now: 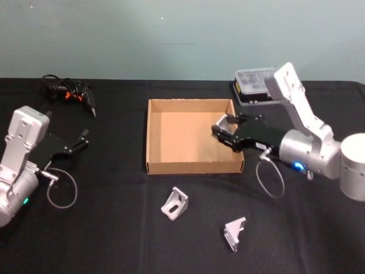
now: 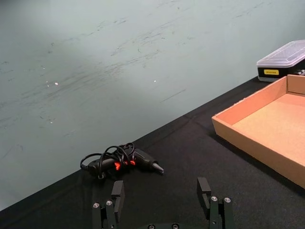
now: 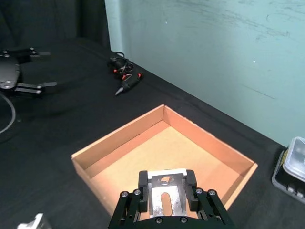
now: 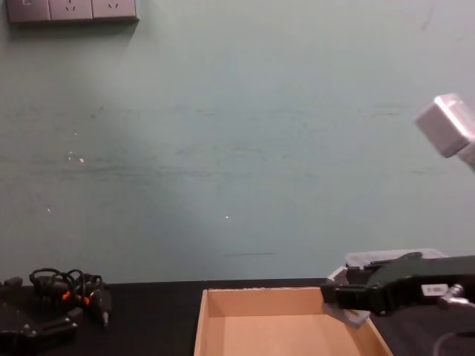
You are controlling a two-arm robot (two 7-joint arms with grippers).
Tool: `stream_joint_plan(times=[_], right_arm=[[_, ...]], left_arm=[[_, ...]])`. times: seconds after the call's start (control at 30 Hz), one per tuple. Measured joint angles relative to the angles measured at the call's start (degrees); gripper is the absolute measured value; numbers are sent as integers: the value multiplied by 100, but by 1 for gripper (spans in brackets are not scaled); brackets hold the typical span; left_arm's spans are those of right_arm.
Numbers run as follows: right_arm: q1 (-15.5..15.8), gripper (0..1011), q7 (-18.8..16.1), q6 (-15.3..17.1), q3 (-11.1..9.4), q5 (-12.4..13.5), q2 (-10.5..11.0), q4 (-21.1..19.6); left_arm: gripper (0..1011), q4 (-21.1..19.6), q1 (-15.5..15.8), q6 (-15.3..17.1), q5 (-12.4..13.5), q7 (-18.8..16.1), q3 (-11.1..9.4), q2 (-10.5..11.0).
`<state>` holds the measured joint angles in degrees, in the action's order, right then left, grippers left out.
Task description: Use one hand to pick up the angle iron from the table and place it into the box.
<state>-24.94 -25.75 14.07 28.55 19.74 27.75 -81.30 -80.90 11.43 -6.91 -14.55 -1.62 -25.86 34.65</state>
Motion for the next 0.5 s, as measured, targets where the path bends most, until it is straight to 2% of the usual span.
stream_joint_plan(times=[0.13,0.5], right_arm=[[-275,456,-37,7,75,-141,-235,448],[-638,456,-360,6,227,-304,-520,1240]], left_arm=[[1000,0,0,0,0,0,0,0],[1000,0,0,0,0,0,0,0]])
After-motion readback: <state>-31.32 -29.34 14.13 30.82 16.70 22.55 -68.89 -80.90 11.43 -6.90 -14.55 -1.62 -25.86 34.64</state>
